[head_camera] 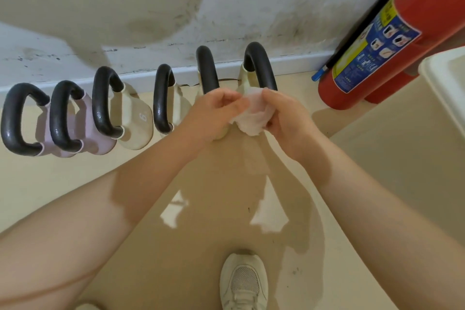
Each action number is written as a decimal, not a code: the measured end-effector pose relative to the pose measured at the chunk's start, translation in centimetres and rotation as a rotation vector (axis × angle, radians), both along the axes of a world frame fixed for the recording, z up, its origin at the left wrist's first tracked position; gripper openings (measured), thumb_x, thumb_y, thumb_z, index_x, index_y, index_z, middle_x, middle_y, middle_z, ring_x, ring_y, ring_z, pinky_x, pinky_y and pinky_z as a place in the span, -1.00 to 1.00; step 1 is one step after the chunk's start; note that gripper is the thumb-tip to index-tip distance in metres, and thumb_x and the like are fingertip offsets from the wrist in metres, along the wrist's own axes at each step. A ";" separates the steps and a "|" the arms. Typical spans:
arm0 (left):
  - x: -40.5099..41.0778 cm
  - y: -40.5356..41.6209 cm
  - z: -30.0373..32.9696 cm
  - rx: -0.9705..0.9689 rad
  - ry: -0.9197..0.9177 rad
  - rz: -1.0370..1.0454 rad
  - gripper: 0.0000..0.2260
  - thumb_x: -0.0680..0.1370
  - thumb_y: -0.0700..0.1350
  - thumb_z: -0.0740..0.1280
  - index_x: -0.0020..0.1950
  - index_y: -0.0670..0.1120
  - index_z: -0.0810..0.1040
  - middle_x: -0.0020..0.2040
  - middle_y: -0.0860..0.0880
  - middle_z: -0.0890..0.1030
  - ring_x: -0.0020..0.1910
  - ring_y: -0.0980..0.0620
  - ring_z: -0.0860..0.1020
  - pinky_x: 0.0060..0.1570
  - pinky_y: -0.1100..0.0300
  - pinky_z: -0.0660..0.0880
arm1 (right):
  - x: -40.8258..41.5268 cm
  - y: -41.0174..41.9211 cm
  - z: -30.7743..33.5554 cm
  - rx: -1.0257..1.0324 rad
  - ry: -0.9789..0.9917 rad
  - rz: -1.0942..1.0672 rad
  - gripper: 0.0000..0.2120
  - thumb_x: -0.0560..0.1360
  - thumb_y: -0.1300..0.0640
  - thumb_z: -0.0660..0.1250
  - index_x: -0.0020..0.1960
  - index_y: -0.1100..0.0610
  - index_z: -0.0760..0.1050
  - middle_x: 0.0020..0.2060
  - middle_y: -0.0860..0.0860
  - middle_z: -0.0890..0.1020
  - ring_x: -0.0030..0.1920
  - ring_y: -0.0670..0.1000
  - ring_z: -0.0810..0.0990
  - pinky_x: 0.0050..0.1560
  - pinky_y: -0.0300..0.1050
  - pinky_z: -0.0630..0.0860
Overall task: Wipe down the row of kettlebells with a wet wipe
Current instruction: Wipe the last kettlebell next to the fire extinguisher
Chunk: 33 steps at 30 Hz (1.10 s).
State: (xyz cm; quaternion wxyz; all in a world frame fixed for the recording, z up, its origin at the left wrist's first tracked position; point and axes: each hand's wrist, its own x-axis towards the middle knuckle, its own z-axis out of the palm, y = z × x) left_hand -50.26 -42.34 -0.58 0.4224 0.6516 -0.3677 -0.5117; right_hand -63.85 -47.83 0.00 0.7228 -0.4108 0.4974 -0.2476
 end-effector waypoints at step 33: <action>-2.5 -11.7 -3.7 0.218 -0.061 -0.048 -0.76 0.46 -0.08 0.40 0.05 0.06 0.40 -0.09 0.09 0.60 0.01 0.04 0.59 0.07 0.09 0.55 | -0.1 -11.3 -4.7 -0.401 0.305 0.008 -0.81 0.51 0.25 0.27 0.09 0.16 0.57 0.02 0.05 0.66 -0.03 -0.08 0.63 -0.01 -0.20 0.60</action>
